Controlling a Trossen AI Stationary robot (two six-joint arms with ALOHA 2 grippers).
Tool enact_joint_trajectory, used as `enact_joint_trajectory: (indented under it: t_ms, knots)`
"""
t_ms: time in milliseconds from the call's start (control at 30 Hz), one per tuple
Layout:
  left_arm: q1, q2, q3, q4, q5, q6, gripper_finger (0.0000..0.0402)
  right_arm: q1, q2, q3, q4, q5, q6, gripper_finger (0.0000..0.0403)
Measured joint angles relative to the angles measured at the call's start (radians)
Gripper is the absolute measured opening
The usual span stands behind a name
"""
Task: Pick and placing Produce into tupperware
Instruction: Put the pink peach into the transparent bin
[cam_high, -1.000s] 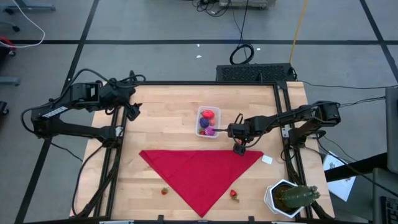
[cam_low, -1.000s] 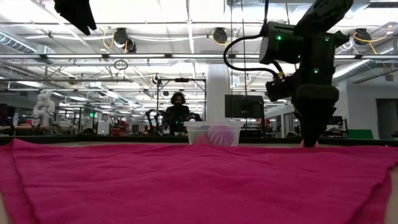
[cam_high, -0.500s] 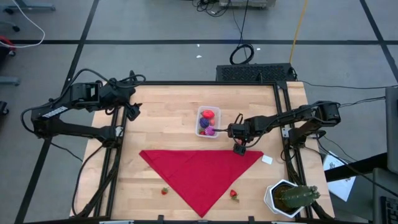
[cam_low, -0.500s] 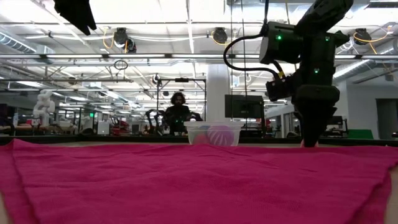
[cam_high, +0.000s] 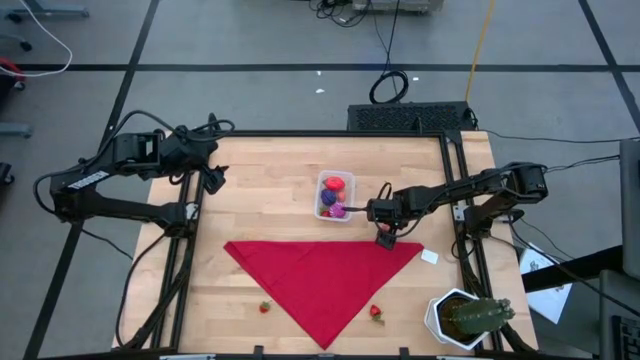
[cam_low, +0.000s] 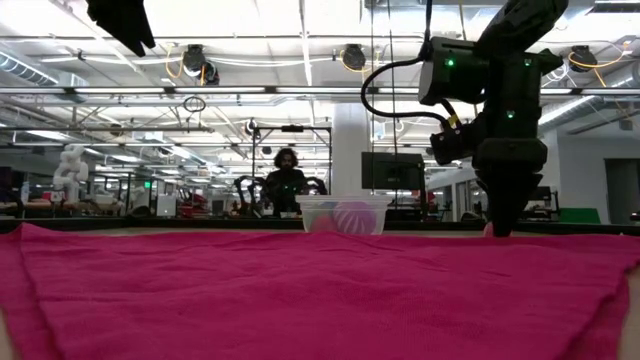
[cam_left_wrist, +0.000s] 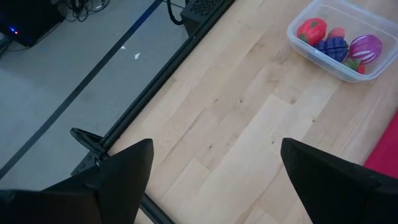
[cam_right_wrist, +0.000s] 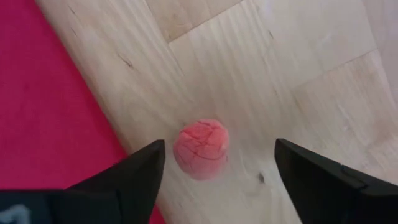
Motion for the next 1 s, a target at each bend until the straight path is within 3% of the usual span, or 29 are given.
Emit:
enact_joint_trajectory:
  t_ms: [700, 1000]
  knots:
    - [0.000, 0.000, 0.000, 0.000, 0.000, 0.000, 0.0361, 0.000, 0.000, 0.000, 0.033, 0.002, 0.001, 0.0146]
    - [0.000, 0.000, 0.000, 0.000, 0.000, 0.000, 0.0361, 0.000, -0.015, 0.003, 0.029, 0.002, 0.022, 0.0109]
